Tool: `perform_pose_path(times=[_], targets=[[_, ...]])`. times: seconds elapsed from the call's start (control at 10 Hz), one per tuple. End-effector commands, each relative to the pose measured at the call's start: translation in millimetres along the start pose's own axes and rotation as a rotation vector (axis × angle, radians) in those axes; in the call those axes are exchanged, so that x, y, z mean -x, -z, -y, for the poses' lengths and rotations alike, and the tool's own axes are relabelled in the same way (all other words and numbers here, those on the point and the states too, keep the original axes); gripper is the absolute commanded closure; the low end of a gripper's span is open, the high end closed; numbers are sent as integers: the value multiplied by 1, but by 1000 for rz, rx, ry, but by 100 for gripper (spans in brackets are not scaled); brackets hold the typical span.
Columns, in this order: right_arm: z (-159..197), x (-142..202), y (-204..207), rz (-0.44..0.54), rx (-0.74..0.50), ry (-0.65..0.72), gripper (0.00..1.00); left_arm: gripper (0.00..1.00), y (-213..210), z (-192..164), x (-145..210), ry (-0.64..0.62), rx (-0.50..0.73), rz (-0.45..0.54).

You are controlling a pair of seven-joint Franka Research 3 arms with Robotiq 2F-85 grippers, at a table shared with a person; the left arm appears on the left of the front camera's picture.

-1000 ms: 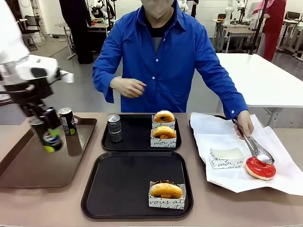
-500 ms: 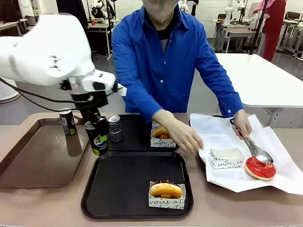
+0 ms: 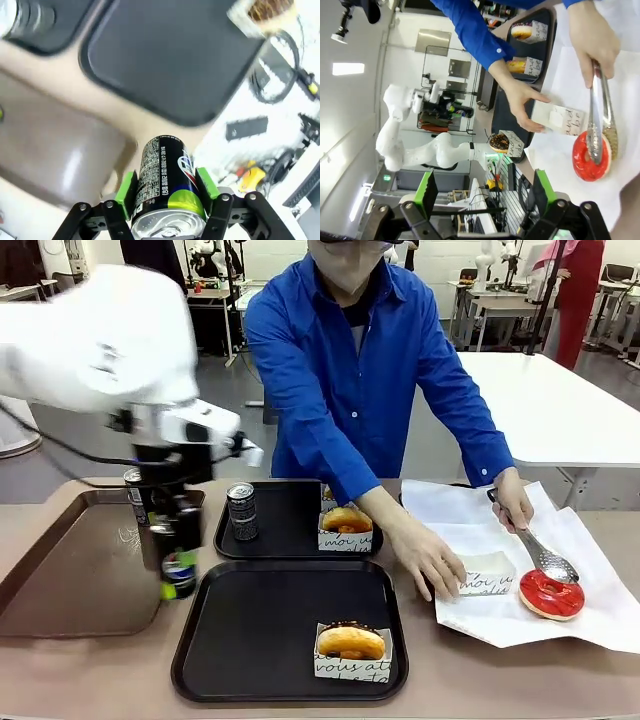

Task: Set up donuts and drinks on trays.
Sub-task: Pick up one Pepsi coke from the Handle tray and place it on the Flat Tray without a Pepsi coke.

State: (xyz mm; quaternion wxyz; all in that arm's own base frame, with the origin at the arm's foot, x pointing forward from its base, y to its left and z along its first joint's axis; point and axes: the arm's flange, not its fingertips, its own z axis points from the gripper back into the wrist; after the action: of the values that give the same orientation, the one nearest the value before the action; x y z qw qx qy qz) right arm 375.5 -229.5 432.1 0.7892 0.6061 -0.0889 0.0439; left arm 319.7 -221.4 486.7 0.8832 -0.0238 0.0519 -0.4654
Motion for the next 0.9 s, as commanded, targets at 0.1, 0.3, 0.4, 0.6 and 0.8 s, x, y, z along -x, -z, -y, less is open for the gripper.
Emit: perform_pose_path(times=[0.1,0.3,0.4,0.6,0.8], targets=[[-1,1,0,1,1,-2,0,41,-1,14,58,-3,1,99],[-1,1,0,1,1,-2,0,41,-9,1,56,-54,-35,142],[-1,1,0,1,1,-2,0,41,-12,15,71,-22,-20,66],[-1,1,0,1,1,-2,0,41,-12,15,71,-22,-20,66],[-1,1,0,1,1,-2,0,41,-12,15,71,-22,-20,66]])
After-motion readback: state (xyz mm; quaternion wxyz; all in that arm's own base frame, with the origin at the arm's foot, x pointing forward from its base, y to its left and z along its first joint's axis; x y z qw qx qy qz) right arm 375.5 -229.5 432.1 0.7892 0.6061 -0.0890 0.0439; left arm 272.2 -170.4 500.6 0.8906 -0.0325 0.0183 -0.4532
